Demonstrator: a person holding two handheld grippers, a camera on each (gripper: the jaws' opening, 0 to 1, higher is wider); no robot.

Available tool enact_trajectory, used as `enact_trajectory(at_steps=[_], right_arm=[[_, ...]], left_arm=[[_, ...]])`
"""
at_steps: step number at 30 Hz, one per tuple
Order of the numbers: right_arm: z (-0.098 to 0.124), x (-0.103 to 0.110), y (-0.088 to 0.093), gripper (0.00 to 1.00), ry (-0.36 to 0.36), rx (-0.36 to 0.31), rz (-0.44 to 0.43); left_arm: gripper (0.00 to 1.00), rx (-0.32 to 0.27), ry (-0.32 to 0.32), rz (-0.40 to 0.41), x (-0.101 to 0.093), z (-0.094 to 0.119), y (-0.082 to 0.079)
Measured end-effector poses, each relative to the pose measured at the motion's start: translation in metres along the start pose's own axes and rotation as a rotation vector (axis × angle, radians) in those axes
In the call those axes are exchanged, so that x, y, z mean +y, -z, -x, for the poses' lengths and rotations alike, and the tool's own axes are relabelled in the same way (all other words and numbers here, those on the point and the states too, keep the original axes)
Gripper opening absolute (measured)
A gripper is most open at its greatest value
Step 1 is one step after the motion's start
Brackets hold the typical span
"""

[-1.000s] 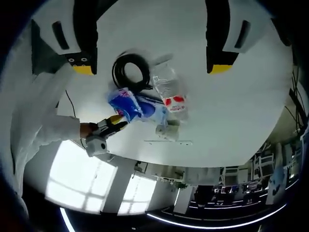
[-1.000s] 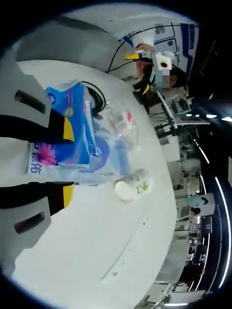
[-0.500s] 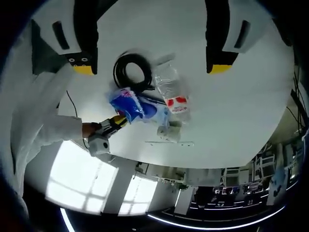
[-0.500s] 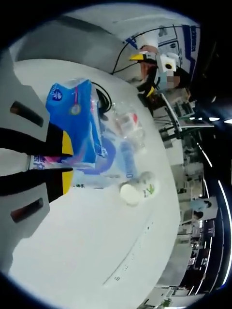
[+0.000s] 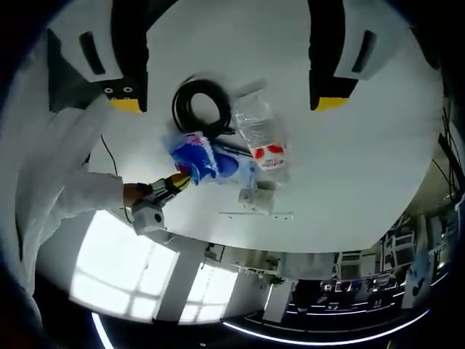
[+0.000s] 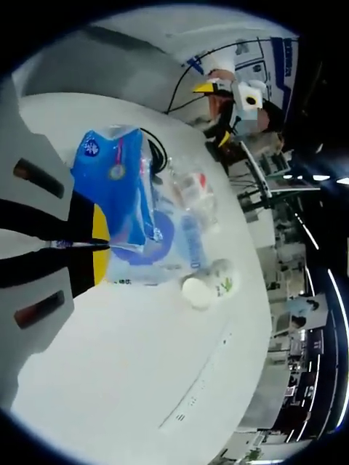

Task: Arrange the tabletop items into an orderly group along one side of the table until the central work area is clear of visible clutter.

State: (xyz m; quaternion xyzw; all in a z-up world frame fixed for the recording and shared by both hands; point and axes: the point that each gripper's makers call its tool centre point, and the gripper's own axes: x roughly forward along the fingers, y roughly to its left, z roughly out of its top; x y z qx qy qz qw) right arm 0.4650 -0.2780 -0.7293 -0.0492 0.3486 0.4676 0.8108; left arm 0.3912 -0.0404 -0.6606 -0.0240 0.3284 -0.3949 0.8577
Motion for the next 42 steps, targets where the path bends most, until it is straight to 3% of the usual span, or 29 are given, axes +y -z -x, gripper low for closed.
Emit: enact_trajectory(at_steps=[33, 42], right_arm=[[0.036, 0.028, -0.016, 0.0, 0.01, -0.178, -0.2], [0.053, 0.034, -0.029, 0.0, 0.028, -0.267, -0.266]], left_arm=[[0.93, -0.037, 0.058, -0.05, -0.028, -0.01, -0.017], [0.9, -0.049, 0.073, -0.066, -0.038, -0.012, -0.023]])
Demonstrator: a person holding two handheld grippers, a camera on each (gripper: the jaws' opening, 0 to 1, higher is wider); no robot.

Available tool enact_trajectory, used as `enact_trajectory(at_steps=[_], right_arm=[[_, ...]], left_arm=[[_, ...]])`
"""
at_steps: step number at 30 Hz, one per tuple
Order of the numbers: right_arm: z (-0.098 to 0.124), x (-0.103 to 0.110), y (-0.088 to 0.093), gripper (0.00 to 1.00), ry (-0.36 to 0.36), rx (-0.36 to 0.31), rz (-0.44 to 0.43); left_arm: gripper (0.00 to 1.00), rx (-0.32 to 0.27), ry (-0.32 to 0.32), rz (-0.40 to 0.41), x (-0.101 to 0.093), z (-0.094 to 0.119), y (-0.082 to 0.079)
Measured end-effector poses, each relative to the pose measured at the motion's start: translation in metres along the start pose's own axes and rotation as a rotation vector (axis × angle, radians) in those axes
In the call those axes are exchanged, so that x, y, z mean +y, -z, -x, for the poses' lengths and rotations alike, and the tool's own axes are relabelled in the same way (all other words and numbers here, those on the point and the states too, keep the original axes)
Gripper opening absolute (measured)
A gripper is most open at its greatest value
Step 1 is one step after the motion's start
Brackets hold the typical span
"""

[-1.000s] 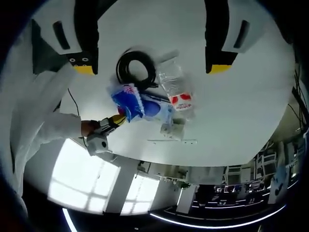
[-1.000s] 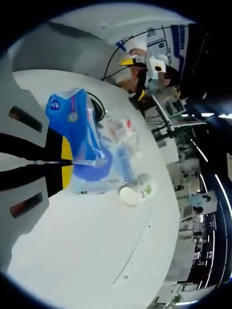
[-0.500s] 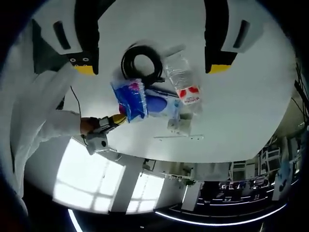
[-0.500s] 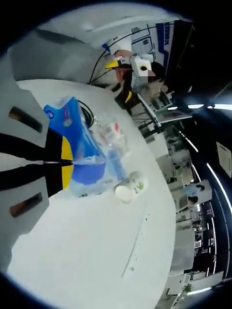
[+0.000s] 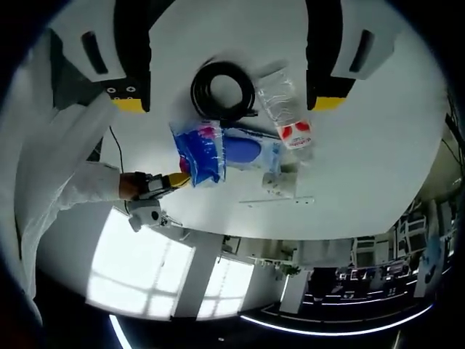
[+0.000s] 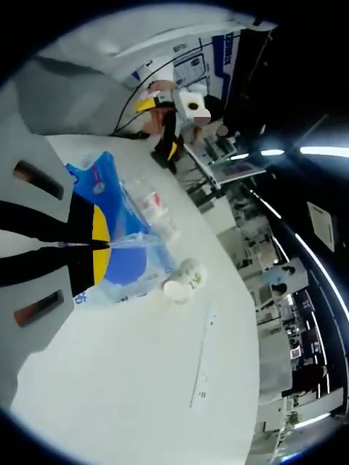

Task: Arrange the tabletop items into an orderly group along one side of the table until the central work area is clear of visible clutter.

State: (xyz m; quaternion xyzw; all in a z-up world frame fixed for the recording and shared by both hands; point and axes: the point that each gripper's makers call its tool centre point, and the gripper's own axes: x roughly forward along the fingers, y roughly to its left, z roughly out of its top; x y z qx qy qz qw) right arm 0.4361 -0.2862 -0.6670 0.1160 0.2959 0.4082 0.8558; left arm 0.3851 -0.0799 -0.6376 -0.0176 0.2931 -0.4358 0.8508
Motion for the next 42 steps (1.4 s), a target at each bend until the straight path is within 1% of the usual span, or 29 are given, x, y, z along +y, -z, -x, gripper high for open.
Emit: enact_trajectory(at_steps=[2, 6, 10, 13, 17, 19, 24, 29, 31, 33, 35, 38, 39, 40, 42], right_arm=[[0.004, 0.003, -0.005, 0.0, 0.007, -0.023, -0.004], [0.01, 0.007, -0.01, 0.0, 0.024, -0.046, -0.001], [0.016, 0.007, -0.016, 0.0, 0.051, -0.078, -0.014], [0.022, 0.008, -0.025, 0.0, 0.07, -0.125, -0.027], [0.03, 0.009, -0.032, 0.0, 0.104, -0.164, -0.029], [0.033, 0.01, -0.035, 0.0, 0.117, -0.182, -0.031], [0.042, 0.011, -0.044, 0.0, 0.146, -0.23, -0.043], [0.054, 0.014, -0.059, 0.0, 0.185, -0.291, -0.045], [0.058, 0.013, -0.063, 0.0, 0.207, -0.308, -0.038], [0.063, 0.014, -0.07, 0.0, 0.224, -0.347, -0.051], [0.067, 0.014, -0.073, 0.0, 0.244, -0.366, -0.057], [0.073, 0.016, -0.08, 0.0, 0.279, -0.402, -0.056], [0.074, 0.016, -0.081, 0.0, 0.291, -0.409, -0.055], [0.076, 0.018, -0.083, 0.0, 0.297, -0.422, -0.058], [0.078, 0.018, -0.085, 0.0, 0.32, -0.435, -0.058]], left_arm=[[0.91, -0.003, 0.004, -0.004, -0.002, -0.001, -0.002], [0.92, -0.014, 0.029, -0.017, -0.009, -0.004, -0.008], [0.91, -0.025, 0.029, -0.029, -0.01, -0.005, -0.015], [0.9, -0.034, 0.03, -0.039, -0.012, -0.006, -0.021], [0.86, -0.054, 0.021, -0.045, -0.014, -0.009, -0.031], [0.86, -0.069, 0.025, -0.048, -0.018, -0.011, -0.038], [0.87, -0.084, 0.054, -0.078, -0.03, -0.021, -0.05], [0.85, -0.096, 0.065, -0.096, -0.039, -0.03, -0.062], [0.82, -0.101, 0.061, -0.099, -0.041, -0.033, -0.066], [0.81, -0.114, 0.057, -0.1, -0.043, -0.039, -0.074], [0.77, -0.114, 0.05, -0.109, -0.045, -0.043, -0.079], [0.67, -0.13, 0.026, -0.104, -0.05, -0.052, -0.091], [0.63, -0.128, 0.022, -0.107, -0.051, -0.056, -0.093], [0.58, -0.111, -0.004, -0.106, -0.05, -0.061, -0.093], [0.53, -0.122, 0.0, -0.096, -0.055, -0.067, -0.098]])
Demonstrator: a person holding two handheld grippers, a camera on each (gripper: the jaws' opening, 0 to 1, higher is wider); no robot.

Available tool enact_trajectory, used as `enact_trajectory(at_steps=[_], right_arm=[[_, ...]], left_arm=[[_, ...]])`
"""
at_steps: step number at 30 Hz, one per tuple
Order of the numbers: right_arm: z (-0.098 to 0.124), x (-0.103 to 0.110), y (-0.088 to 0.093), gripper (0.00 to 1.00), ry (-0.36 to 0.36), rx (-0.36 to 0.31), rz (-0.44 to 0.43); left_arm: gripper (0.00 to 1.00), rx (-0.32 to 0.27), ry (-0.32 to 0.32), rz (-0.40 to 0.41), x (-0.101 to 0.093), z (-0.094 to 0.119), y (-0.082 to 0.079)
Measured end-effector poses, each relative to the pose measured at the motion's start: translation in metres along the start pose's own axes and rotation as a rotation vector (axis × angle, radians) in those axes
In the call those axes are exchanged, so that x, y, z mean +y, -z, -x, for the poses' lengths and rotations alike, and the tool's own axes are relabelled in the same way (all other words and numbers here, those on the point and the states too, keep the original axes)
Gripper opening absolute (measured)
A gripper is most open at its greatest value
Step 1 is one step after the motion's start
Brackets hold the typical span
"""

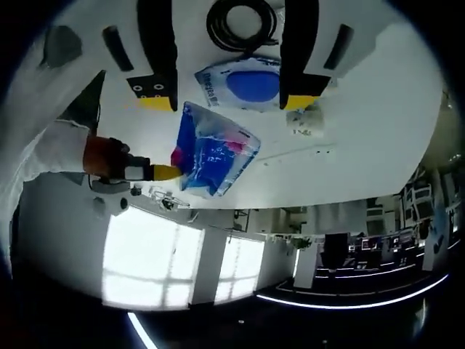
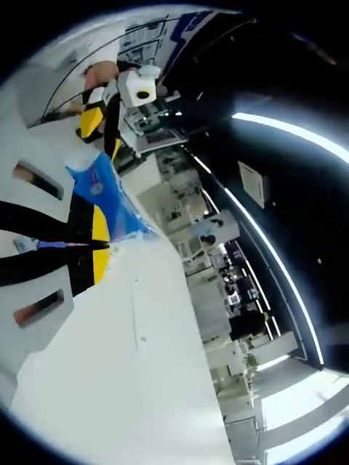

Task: Arrange the tabletop items into an orderly group along one side of the table until the central work area is clear of visible clutter.

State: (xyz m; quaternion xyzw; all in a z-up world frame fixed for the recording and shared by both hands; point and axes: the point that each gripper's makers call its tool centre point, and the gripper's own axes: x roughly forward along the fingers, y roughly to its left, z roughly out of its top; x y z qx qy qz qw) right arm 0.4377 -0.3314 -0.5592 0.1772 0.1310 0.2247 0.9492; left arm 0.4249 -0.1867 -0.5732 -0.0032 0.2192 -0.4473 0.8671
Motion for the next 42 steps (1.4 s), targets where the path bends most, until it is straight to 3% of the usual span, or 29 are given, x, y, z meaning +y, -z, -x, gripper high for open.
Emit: enact_trajectory(at_steps=[6, 10, 16, 27, 42], right_arm=[[0.007, 0.004, -0.01, 0.0, 0.041, -0.05, 0.0], [0.013, 0.004, -0.017, 0.0, 0.069, -0.073, 0.01], [0.03, -0.003, -0.026, 0.0, 0.11, -0.112, 0.002], [0.058, -0.013, -0.029, 0.0, 0.15, -0.13, 0.01], [0.103, -0.046, -0.029, 0.0, 0.23, -0.119, 0.036]], left_arm=[[0.47, 0.018, 0.009, -0.018, -0.022, -0.02, -0.006], [0.28, 0.014, -0.006, -0.007, -0.029, -0.028, -0.011], [0.1, -0.004, -0.027, -0.016, -0.032, -0.033, -0.019], [0.0, 0.002, 0.006, -0.047, -0.055, -0.047, -0.022], [0.0, 0.031, 0.093, -0.07, -0.097, -0.081, -0.021]])
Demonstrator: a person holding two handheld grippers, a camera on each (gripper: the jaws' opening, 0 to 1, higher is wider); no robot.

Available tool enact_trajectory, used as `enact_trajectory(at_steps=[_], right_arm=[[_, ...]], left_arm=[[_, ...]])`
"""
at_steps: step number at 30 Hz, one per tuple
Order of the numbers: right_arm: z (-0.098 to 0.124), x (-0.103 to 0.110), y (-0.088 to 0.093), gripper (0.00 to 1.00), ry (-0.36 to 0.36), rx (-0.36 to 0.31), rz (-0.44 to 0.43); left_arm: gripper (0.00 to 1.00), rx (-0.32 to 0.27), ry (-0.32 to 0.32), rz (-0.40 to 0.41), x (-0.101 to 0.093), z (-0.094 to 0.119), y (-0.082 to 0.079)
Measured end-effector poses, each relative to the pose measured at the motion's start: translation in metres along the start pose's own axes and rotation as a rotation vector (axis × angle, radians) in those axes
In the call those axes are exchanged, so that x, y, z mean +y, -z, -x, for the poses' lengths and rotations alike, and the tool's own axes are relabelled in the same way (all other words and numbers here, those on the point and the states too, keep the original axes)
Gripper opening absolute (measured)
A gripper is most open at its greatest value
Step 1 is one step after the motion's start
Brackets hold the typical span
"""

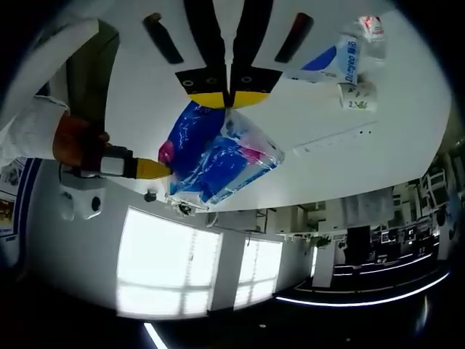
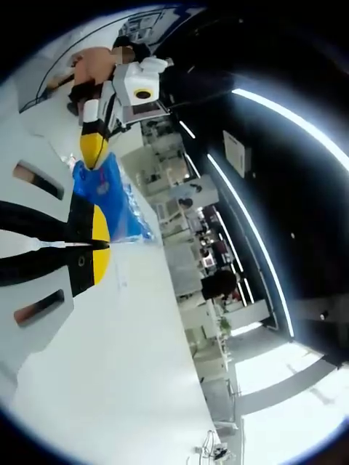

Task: Arrange the tabletop items into an orderly group along one side of the table until the central work area is clear of visible clutter.

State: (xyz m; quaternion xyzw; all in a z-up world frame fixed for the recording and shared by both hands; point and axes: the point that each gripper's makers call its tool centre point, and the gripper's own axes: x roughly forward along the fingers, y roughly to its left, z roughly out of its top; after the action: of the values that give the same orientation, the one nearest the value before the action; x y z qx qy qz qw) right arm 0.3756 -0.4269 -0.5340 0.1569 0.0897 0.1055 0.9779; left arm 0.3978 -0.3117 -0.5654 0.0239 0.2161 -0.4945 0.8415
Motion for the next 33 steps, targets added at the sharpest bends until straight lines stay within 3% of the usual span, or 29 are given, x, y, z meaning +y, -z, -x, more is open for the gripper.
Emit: enact_trajectory(at_steps=[15, 25, 33], right_arm=[[0.022, -0.052, 0.003, 0.0, 0.064, 0.026, 0.023], [0.022, -0.095, 0.026, 0.0, 0.097, 0.093, 0.059], [0.018, -0.123, 0.042, 0.0, 0.121, 0.128, 0.039]], left_arm=[[0.0, 0.02, 0.046, 0.015, -0.033, -0.046, 0.005], [0.0, 0.06, 0.054, 0.037, -0.039, -0.083, 0.021], [0.0, 0.096, 0.057, 0.061, -0.042, -0.11, 0.037]])
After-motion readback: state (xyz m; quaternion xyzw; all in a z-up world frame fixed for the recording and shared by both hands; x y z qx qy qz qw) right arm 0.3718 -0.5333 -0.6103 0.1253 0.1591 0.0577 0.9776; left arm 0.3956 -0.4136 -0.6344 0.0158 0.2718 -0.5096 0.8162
